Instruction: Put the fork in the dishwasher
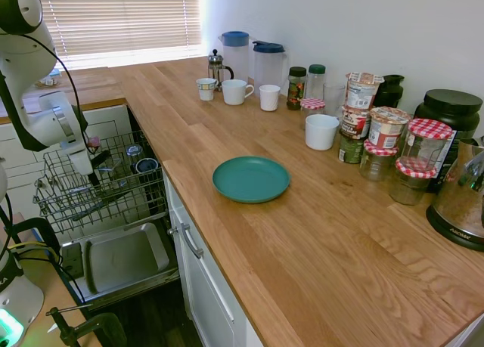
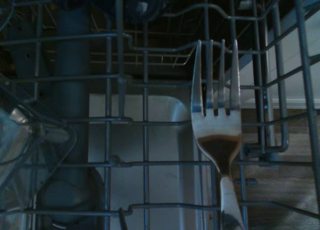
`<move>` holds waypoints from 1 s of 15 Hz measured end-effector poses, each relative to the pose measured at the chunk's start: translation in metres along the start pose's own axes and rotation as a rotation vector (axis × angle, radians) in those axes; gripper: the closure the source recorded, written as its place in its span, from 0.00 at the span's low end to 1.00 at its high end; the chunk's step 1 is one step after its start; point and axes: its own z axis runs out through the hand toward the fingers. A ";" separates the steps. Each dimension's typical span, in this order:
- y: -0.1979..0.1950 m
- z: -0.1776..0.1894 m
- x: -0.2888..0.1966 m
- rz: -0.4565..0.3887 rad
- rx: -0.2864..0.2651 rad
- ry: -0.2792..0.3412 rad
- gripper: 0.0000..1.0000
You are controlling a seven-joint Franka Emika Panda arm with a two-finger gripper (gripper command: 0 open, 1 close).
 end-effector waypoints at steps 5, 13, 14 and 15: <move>-0.011 0.019 0.005 0.012 0.013 -0.003 0.00; -0.011 0.025 0.002 0.004 0.016 0.008 0.00; -0.011 0.025 0.003 0.005 0.015 0.011 0.00; -0.010 0.023 0.004 0.006 0.013 0.015 0.00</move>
